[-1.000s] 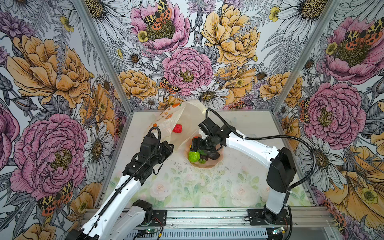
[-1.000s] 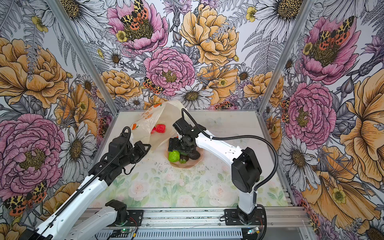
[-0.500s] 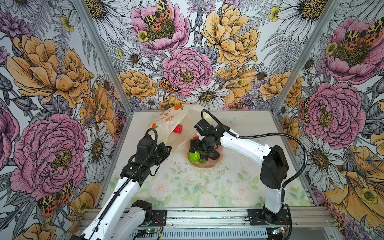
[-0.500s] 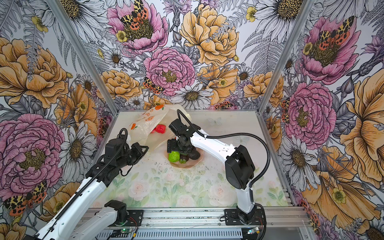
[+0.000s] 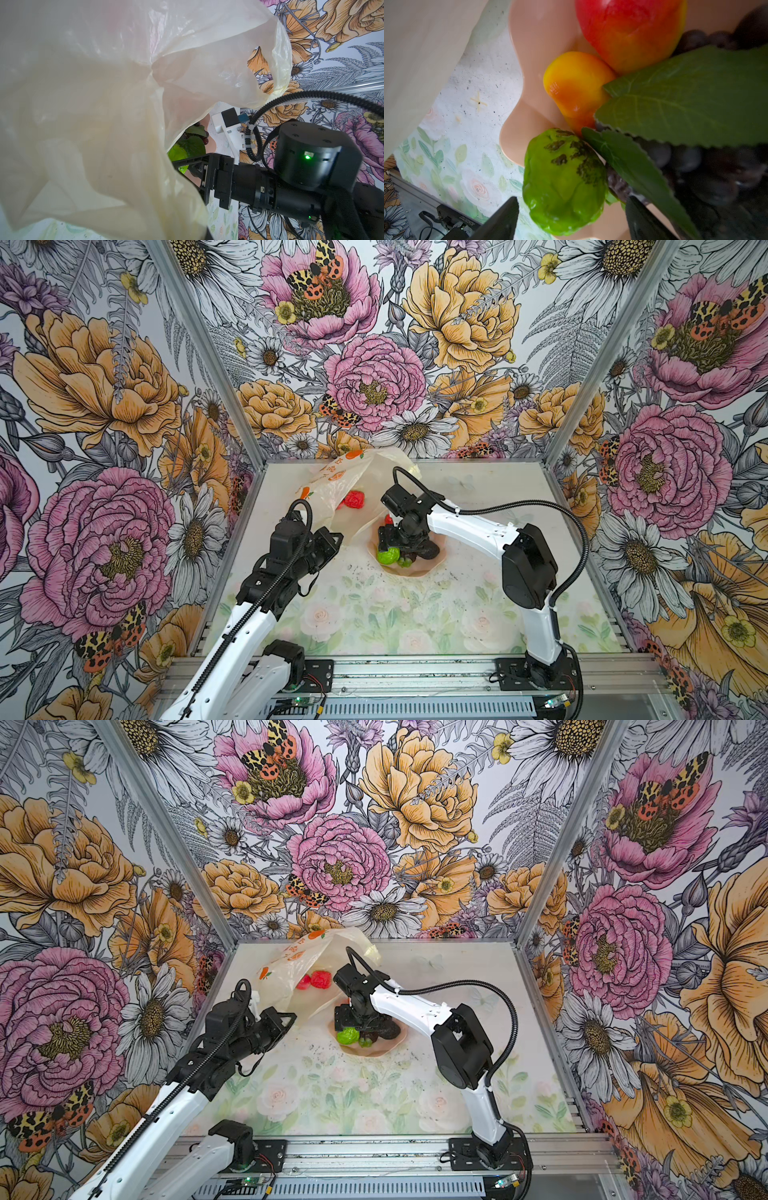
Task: Place the fruits into the plastic bag
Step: 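Lower the right gripper onto the green bumpy fruit and close on it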
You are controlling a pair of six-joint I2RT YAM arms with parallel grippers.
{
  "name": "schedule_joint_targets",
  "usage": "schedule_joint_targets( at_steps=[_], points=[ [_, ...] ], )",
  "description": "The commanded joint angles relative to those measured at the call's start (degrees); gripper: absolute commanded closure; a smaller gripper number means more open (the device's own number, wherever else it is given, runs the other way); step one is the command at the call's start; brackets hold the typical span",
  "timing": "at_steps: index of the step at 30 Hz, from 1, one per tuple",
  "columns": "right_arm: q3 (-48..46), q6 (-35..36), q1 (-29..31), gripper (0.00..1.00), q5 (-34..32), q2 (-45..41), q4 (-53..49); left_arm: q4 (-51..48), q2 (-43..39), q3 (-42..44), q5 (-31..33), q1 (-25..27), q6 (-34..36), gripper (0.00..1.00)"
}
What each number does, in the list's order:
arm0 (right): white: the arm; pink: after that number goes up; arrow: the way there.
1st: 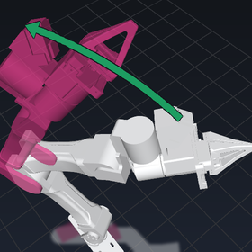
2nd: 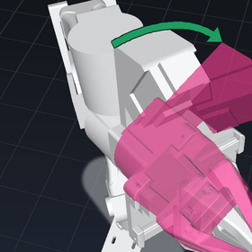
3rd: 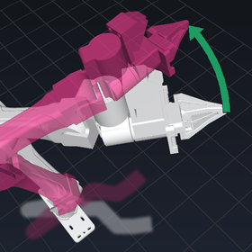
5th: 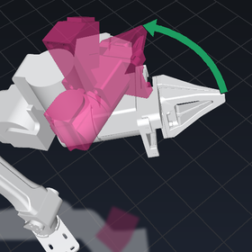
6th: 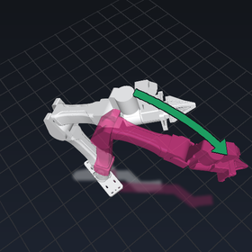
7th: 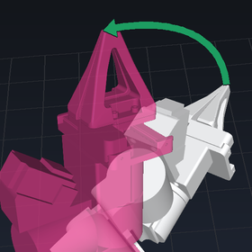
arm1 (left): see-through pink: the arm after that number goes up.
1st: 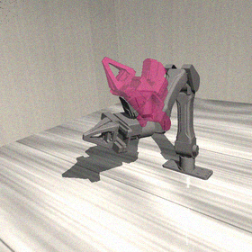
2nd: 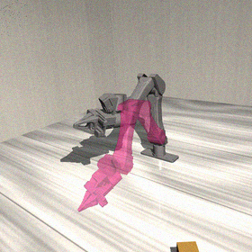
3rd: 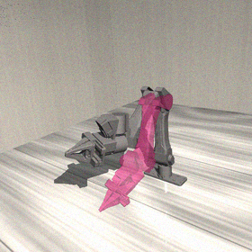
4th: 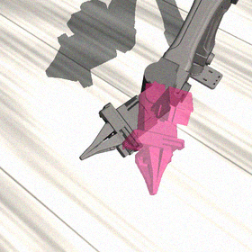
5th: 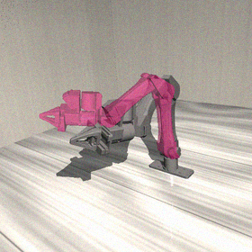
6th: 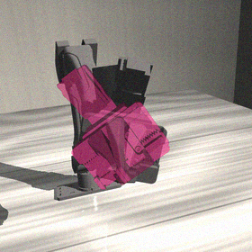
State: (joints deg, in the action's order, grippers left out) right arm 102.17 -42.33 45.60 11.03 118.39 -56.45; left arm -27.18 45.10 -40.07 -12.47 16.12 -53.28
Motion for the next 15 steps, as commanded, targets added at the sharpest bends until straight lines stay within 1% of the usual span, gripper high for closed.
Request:
schedule_joint_targets(
  at_steps=[1,12,15],
  points=[
    [2.84,0.58,1.33,0.18,-0.74,1.74,0.03,0.02,-0.7,0.87,1.02,0.52,-0.18,1.0],
    [4.4,0.48,2.08,0.19,-1.18,4.82,-1.56,-0.41,-1.75,1.4,1.0,0.37,-0.17,1.0],
    [4.01,0.47,2.08,0.24,-3.08,3.62,-1.74,-0.36,-2.19,1.74,1.0,0.45,-0.38,1.0]
  ],
)
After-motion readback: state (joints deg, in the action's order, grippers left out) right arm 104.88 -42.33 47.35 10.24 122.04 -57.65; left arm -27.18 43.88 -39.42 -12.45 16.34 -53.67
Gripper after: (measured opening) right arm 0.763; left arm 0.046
